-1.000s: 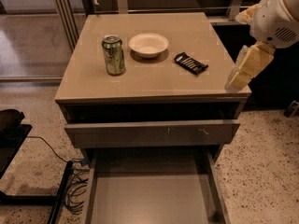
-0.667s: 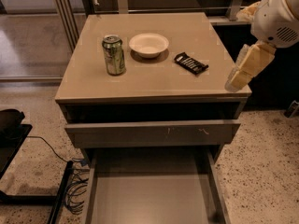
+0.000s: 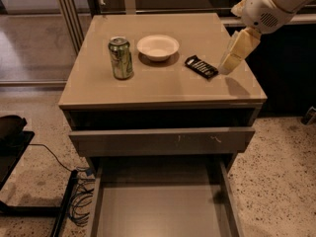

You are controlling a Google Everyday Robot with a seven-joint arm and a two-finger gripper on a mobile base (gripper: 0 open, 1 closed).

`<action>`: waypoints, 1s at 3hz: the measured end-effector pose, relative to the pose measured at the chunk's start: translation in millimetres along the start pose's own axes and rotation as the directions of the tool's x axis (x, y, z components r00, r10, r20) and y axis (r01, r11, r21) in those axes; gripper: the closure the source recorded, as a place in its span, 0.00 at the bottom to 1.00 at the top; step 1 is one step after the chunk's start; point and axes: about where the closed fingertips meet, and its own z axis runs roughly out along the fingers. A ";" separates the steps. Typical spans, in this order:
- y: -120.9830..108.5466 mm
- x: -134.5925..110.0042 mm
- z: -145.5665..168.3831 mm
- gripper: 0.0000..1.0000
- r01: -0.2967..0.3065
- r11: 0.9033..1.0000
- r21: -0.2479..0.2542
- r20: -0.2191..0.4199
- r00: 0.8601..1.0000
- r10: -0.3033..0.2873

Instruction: Place rxbar chocolate into middle drawer

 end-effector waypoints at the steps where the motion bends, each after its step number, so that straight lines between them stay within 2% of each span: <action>1: -30.2 9.8 35.2 0.00 -0.105 0.993 -0.048 0.037 0.994 0.107; 2: -42.4 22.4 67.5 0.00 -0.190 0.977 -0.098 0.043 0.980 0.194; 3: -40.8 28.8 96.5 0.00 -0.242 0.958 -0.152 0.045 0.967 0.252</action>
Offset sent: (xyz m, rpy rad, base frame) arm 0.0936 -0.0202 -0.0774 0.2145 0.2112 -0.1597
